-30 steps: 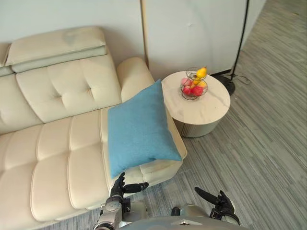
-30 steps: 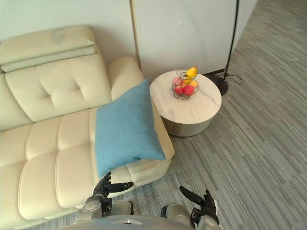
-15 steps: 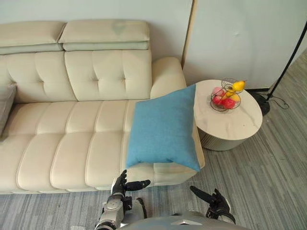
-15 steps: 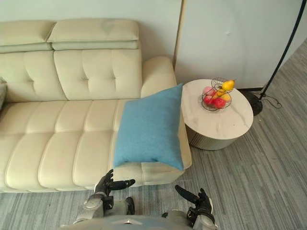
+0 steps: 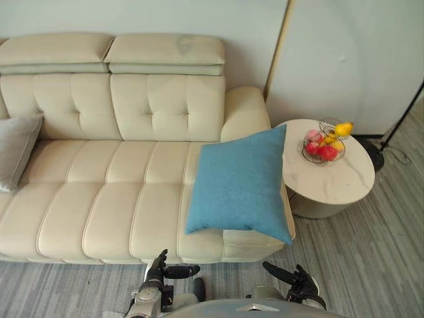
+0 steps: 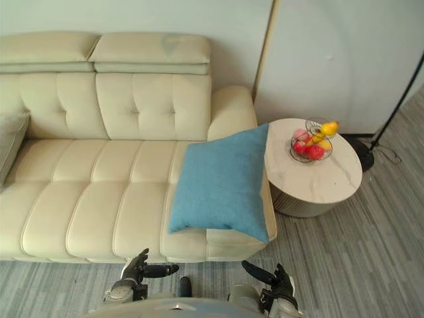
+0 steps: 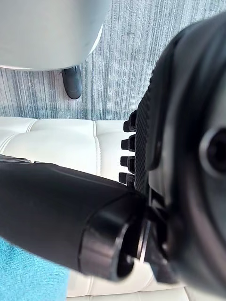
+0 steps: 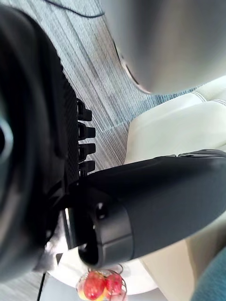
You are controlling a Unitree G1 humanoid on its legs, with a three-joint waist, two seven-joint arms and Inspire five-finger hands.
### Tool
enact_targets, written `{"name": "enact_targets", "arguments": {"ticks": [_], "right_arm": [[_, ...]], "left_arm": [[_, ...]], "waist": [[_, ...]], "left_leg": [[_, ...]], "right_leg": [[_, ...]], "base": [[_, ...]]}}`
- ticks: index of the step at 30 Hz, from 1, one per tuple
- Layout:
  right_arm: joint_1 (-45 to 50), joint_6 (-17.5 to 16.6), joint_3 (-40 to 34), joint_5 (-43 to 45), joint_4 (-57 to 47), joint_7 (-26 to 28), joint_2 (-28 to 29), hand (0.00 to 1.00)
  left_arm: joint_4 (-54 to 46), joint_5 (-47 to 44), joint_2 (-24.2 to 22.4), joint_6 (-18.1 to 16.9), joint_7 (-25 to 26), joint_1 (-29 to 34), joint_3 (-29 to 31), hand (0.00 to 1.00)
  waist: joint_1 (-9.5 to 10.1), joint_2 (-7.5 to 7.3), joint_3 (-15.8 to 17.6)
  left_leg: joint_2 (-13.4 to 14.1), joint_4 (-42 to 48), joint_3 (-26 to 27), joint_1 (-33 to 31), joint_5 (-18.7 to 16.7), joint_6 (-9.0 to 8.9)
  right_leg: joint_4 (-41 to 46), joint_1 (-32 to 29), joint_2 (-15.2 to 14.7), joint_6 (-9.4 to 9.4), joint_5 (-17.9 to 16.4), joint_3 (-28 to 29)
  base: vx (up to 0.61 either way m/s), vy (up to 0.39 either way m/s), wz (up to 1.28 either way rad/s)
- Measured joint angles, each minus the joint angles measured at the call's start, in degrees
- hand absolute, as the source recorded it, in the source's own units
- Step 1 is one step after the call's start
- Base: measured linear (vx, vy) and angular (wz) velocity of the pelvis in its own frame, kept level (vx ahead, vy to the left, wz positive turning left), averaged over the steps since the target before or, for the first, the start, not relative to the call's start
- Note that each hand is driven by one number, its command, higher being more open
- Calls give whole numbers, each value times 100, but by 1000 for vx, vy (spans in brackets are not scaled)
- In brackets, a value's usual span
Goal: Pick up cushions and gather them together orderly.
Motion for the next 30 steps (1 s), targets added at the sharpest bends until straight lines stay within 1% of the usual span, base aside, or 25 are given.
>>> {"name": "enact_targets", "arguments": {"ticks": [1, 2, 3, 4, 6, 7, 8, 9, 10, 13, 15, 18, 20, 22, 24, 26, 28, 30], "right_arm": [[3, 0, 0, -6, 12, -1, 14, 100], [-1, -4, 0, -9, 39, -2, 58, 100], [-26, -2, -11, -34, 89, -3, 56, 100], [-18, 1, -17, -59, 88, -7, 49, 100], [-51, 2, -70, -50, 79, -13, 29, 100], [-51, 4, -70, -50, 81, -13, 21, 100], [-44, 9, -70, -56, 89, -14, -5, 100], [-41, 9, -69, -61, 90, -14, -6, 100], [-40, 9, -68, -62, 98, -14, -5, 100], [-76, 5, -67, -172, 49, -42, -35, 100], [-40, 6, -66, -234, -111, -55, -64, 100], [125, 4, -56, -302, -671, -83, -145, 100], [312, -1, -57, -525, -1286, -87, -315, 100], [458, -11, -65, -623, -1677, -87, -486, 100], [594, -11, -82, -728, -2065, -84, -605, 100], [793, -15, -92, -810, -2498, -65, -696, 100], [986, -18, -259, -883, -2987, -6, -755, 100], [1086, -21, -327, -907, -3218, 4, -867, 100]], "left_arm": [[1, 2, 31, 0, -2, 10, -5, 100], [-5, -14, 95, 1, 9, 0, 35, 100], [27, -9, 90, 2, 50, -25, 55, 100], [24, -9, 34, -12, 51, 1, 55, 100], [26, -9, -11, -11, 19, -8, 51, 100], [26, -9, -20, -12, 12, -9, 52, 100], [28, -11, -41, -12, 16, -5, 53, 100], [29, -10, -41, -12, 15, -1, 53, 100], [30, -10, -29, -13, 17, -17, 53, 100], [29, -11, 10, -12, 18, -18, 49, 100], [22, -12, 18, -12, 19, -19, 50, 100], [-32, -12, 59, -12, 22, -18, 50, 100], [-161, -12, 168, -12, 22, 16, 55, 100], [-302, -12, 262, -12, 21, 63, 67, 100], [-441, -11, 290, -11, 16, 110, 245, 100], [-594, -11, 350, -11, 20, 204, 300, 100], [-693, -11, 372, -11, 2, 318, 403, 100], [-741, -11, 376, -11, 9, 439, 503, 100]], "waist": [[1, -46, -7], [24, -198, -1], [33, -222, -9], [37, -124, -39], [18, -8, -35], [16, -8, -35], [17, 33, -58], [16, 28, -54], [17, -22, -34], [18, -79, -44], [14, -84, -44], [9, -83, -45], [-3, -78, -48], [-7, -75, -50], [-10, -66, -56], [-27, -45, -68], [-63, 17, -111], [-129, 68, -158]], "left_leg": [[-14, 63, -17, -19, -48, -15], [-101, 194, -19, -41, -122, -68], [-82, 297, -25, -30, -173, -95], [-41, 310, -20, -40, -222, -126], [-2, 290, -31, -39, -255, -160], [4, 287, -33, -38, -261, -166], [28, 286, -75, 4, -287, -189], [35, 285, -110, 36, -299, -195], [54, 265, -168, 102, -312, -204], [82, 203, -175, 185, -315, -208], [83, 204, -176, 206, -316, -206], [77, 207, -182, 212, -329, -186], [73, 207, -171, 210, -347, -162], [57, 206, -170, 207, -347, -161], [48, 202, -162, 201, -348, -161], [43, 207, -141, 199, -346, -160], [43, 205, -131, 200, -328, -156], [46, 198, -131, 204, -313, -157]], "right_leg": [[-232, 20, -12, -4, 84, 34], [-647, 59, -112, -9, 534, 44], [-711, 150, -137, 11, 460, 19], [-837, 165, -86, -7, 446, 21], [-996, 255, -36, -6, 450, 2], [-1013, 262, -29, -7, 450, -1], [-1130, 379, 3, -9, 452, -31], [-1175, 455, 20, -13, 456, -61], [-1328, 621, 51, -20, 476, -155], [-1525, 779, 95, -30, 577, -153], [-1588, 829, 97, -28, 629, -135], [-1635, 848, 91, -43, 689, -80], [-1704, 861, 90, -33, 745, -24], [-1713, 856, 77, -29, 749, -10], [-1730, 840, 73, -28, 748, 18], [-1763, 833, 72, -26, 746, 52], [-1774, 828, 77, -25, 745, 91], [-1773, 820, 83, -25, 745, 100]], "base": [[80, -75, 35], [92, -107, 15], [143, -138, 0], [127, -93, -4], [137, -58, -4], [172, -46, 5], [114, -29, 9], [167, -49, 23], [103, -35, 22], [113, -10, 9], [39, 19, -1], [-1, 12, -1], [-31, 27, -6], [-66, 20, -4], [-90, 11, -6], [-80, 0, -7], [-83, -9, -4], [-55, -7, -1]]}}
